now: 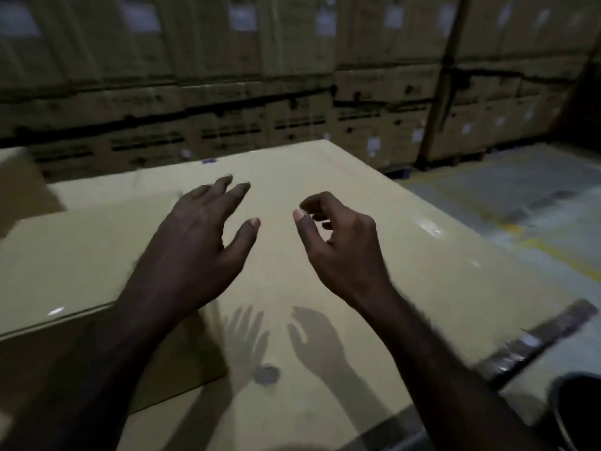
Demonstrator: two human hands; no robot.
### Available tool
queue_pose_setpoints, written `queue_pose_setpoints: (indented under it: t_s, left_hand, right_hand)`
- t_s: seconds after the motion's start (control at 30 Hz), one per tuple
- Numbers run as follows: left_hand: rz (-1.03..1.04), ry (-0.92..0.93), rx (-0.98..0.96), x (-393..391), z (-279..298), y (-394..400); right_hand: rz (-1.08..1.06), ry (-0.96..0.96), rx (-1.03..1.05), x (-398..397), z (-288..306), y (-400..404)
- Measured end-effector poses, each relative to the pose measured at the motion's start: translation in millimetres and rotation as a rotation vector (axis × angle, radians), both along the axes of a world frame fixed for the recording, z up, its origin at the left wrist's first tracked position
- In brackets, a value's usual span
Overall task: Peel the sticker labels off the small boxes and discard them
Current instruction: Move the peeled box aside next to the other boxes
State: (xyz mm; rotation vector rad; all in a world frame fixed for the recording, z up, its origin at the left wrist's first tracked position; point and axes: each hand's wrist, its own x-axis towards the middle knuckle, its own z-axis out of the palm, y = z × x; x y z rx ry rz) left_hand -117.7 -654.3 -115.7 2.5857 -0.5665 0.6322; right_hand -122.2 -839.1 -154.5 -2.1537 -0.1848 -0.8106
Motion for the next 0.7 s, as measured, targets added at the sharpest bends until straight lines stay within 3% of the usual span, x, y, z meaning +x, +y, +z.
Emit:
queue_pose_setpoints:
  t_s: [0.17, 0.33, 0.53, 0.7]
  left_hand:
    - [0.217, 0.015, -0.012, -16.8, 4.8, 112.5]
    - [0.364, 0.099, -0.012, -22.7, -9.7, 187.0]
    - [0.561, 0.362, -0.001, -25.2, -45.1, 244.4]
    - [0.594, 0.415, -0.175, -21.7, -57.7, 253.8]
  right_hand:
    - [0.201, 0.094, -0.081, 4.0, 9.2, 107.9]
    - [0.310, 0.185, -0.226, 9.2, 0.9, 167.4]
    - [0.278, 0.329, -0.325, 15.8, -20.2, 195.0]
    - [0.181, 0.349, -0.255, 18.0, -24.9, 200.7]
